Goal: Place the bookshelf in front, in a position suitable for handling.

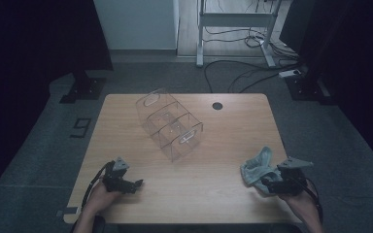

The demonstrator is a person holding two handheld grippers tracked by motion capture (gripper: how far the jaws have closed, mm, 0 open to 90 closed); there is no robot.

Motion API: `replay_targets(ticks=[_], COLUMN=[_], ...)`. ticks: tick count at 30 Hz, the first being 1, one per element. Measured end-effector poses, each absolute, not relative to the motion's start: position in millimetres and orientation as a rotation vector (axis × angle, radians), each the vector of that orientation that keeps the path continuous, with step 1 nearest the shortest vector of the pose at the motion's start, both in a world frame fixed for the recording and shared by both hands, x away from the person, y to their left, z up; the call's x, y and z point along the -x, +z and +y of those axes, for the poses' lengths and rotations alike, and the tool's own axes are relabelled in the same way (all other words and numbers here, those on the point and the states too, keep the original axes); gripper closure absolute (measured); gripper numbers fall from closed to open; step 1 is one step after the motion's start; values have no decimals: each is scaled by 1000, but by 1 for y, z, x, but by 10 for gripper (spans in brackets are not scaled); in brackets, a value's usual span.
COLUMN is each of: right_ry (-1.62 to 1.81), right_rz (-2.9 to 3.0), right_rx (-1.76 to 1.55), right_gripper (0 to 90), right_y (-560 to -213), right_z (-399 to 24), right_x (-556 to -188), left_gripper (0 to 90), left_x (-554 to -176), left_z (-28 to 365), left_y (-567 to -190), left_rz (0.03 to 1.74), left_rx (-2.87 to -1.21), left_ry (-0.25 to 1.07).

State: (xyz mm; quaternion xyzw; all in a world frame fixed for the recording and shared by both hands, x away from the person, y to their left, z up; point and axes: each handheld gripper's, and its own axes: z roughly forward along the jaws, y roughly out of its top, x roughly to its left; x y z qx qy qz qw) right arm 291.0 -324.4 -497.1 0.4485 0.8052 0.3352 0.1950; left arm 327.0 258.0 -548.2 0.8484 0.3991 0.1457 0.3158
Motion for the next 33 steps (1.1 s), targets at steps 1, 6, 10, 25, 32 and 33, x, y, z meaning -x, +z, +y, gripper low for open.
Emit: replay_targets(ticks=[1, 6, 10, 25, 32, 33], right_ry=[954, 968, 991, 1069, 1074, 1074], right_rz=[2254, 2269, 2279, 2323, 2362, 2362], right_rx=[-1253, -1227, -1206, -1127, -1084, -1084], right_gripper=[130, 129, 129, 135, 143, 143], right_y=[-494, -488, -482, -464, -463, -463], right_z=[-323, -316, -309, -276, -255, -255], right_x=[-290, -291, -293, -307, -314, -314], left_gripper=[0, 0, 0, 0, 0, 0], left_x=[-327, -327, -327, -327, -327, -327], left_z=[258, 258, 258, 258, 258, 258], left_y=[-548, -548, -548, -548, -548, -548], left_rz=[1051, 1052, 1051, 1051, 1050, 1050], left_rx=[-2235, -2235, -2237, -2238, -2238, -2238], left_ry=[384, 384, 383, 383, 384, 384])
